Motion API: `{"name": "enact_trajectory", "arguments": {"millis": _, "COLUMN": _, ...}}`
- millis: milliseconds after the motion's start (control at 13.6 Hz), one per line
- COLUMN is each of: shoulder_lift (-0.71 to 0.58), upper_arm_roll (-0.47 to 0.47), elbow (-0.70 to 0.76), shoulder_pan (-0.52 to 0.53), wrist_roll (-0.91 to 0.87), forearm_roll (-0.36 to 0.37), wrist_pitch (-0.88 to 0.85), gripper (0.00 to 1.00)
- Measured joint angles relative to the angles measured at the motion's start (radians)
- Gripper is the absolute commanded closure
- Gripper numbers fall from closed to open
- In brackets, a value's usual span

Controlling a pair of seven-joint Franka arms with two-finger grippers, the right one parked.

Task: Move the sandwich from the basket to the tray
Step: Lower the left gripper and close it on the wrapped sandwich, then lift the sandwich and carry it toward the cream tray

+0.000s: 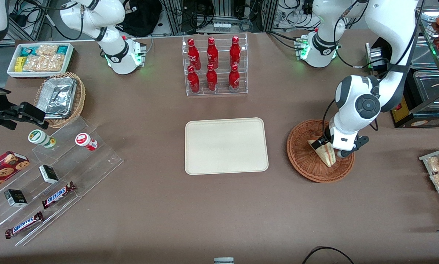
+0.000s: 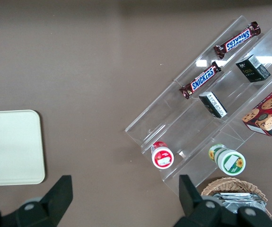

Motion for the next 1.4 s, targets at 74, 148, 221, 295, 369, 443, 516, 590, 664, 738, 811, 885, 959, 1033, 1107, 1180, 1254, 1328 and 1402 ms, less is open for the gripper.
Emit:
{"name": "enact_trajectory", "arguments": {"millis": 74, "shoulder_lift": 0.006, "upper_arm_roll": 0.001, "elbow": 0.000, "shoulder_pan": 0.000, "wrist_roll": 0.000, "forearm_roll": 0.000, "wrist_pitch": 0.002, "gripper": 0.63}}
{"name": "enact_trajectory", "arguments": {"millis": 148, "shoulder_lift": 0.008, "upper_arm_roll": 0.001, "elbow": 0.000, "shoulder_pan": 0.000, "wrist_roll": 0.000, "forearm_roll": 0.000, "wrist_pitch": 0.002, "gripper": 0.84}}
{"name": "enact_trajectory", "arguments": {"millis": 221, "shoulder_lift": 0.008, "upper_arm_roll": 0.001, "elbow": 0.000, "shoulder_pan": 0.000, "wrist_roll": 0.000, "forearm_roll": 0.000, "wrist_pitch": 0.002, "gripper": 0.88}}
{"name": "enact_trajectory", "arguments": {"millis": 295, "shoulder_lift": 0.008, "upper_arm_roll": 0.001, "elbow": 0.000, "shoulder_pan": 0.000, "wrist_roll": 0.000, "forearm_roll": 0.000, "wrist_pitch": 0.002, "gripper": 0.89}}
{"name": "enact_trajectory", "arguments": {"millis": 369, "shoulder_lift": 0.008, "upper_arm_roll": 0.001, "elbow": 0.000, "shoulder_pan": 0.000, "wrist_roll": 0.000, "forearm_roll": 0.000, "wrist_pitch": 0.001, "gripper": 0.89}}
{"name": "enact_trajectory", "arguments": {"millis": 443, "shoulder_lift": 0.005, "upper_arm_roll": 0.001, "elbow": 0.000, "shoulder_pan": 0.000, "wrist_roll": 0.003, "forearm_roll": 0.000, "wrist_pitch": -0.003, "gripper": 0.89}}
{"name": "enact_trajectory", "arguments": {"millis": 516, "shoulder_lift": -0.002, "upper_arm_roll": 0.000, "elbow": 0.001, "shoulder_pan": 0.000, "wrist_roll": 0.009, "forearm_roll": 0.000, "wrist_pitch": -0.020, "gripper": 0.89}}
{"name": "enact_trajectory", "arguments": {"millis": 590, "shoulder_lift": -0.016, "upper_arm_roll": 0.000, "elbow": 0.009, "shoulder_pan": 0.000, "wrist_roll": 0.013, "forearm_roll": 0.000, "wrist_pitch": -0.056, "gripper": 0.89}}
{"name": "enact_trajectory", "arguments": {"millis": 664, "shoulder_lift": -0.037, "upper_arm_roll": -0.001, "elbow": 0.027, "shoulder_pan": -0.001, "wrist_roll": 0.015, "forearm_roll": 0.000, "wrist_pitch": -0.107, "gripper": 0.89}}
{"name": "enact_trajectory", "arguments": {"millis": 738, "shoulder_lift": -0.060, "upper_arm_roll": -0.003, "elbow": 0.057, "shoulder_pan": -0.002, "wrist_roll": 0.016, "forearm_roll": 0.000, "wrist_pitch": -0.178, "gripper": 0.89}}
{"name": "enact_trajectory", "arguments": {"millis": 811, "shoulder_lift": -0.081, "upper_arm_roll": -0.007, "elbow": 0.096, "shoulder_pan": -0.005, "wrist_roll": 0.017, "forearm_roll": 0.000, "wrist_pitch": -0.256, "gripper": 0.89}}
{"name": "enact_trajectory", "arguments": {"millis": 885, "shoulder_lift": -0.094, "upper_arm_roll": -0.010, "elbow": 0.138, "shoulder_pan": -0.014, "wrist_roll": 0.019, "forearm_roll": 0.000, "wrist_pitch": -0.329, "gripper": 0.89}}
{"name": "enact_trajectory", "arguments": {"millis": 959, "shoulder_lift": -0.101, "upper_arm_roll": -0.012, "elbow": 0.177, "shoulder_pan": -0.030, "wrist_roll": 0.022, "forearm_roll": 0.000, "wrist_pitch": -0.385, "gripper": 0.90}}
{"name": "enact_trajectory", "arguments": {"millis": 1033, "shoulder_lift": -0.100, "upper_arm_roll": -0.013, "elbow": 0.206, "shoulder_pan": -0.052, "wrist_roll": 0.027, "forearm_roll": 0.000, "wrist_pitch": -0.419, "gripper": 0.90}}
{"name": "enact_trajectory", "arguments": {"millis": 1107, "shoulder_lift": -0.098, "upper_arm_roll": -0.014, "elbow": 0.222, "shoulder_pan": -0.076, "wrist_roll": 0.041, "forearm_roll": 0.000, "wrist_pitch": -0.436, "gripper": 0.91}}
{"name": "enact_trajectory", "arguments": {"millis": 1180, "shoulder_lift": -0.094, "upper_arm_roll": -0.016, "elbow": 0.231, "shoulder_pan": -0.102, "wrist_roll": 0.067, "forearm_roll": 0.000, "wrist_pitch": -0.444, "gripper": 0.91}}
{"name": "enact_trajectory", "arguments": {"millis": 1254, "shoulder_lift": -0.086, "upper_arm_roll": -0.017, "elbow": 0.235, "shoulder_pan": -0.130, "wrist_roll": 0.093, "forearm_roll": 0.000, "wrist_pitch": -0.445, "gripper": 0.90}}
{"name": "enact_trajectory", "arguments": {"millis": 1328, "shoulder_lift": -0.073, "upper_arm_roll": -0.018, "elbow": 0.240, "shoulder_pan": -0.162, "wrist_roll": 0.107, "forearm_roll": 0.000, "wrist_pitch": -0.445, "gripper": 0.91}}
{"name": "enact_trajectory", "arguments": {"millis": 1402, "shoulder_lift": -0.052, "upper_arm_roll": -0.020, "elbow": 0.250, "shoulder_pan": -0.194, "wrist_roll": 0.111, "forearm_roll": 0.000, "wrist_pitch": -0.445, "gripper": 0.91}}
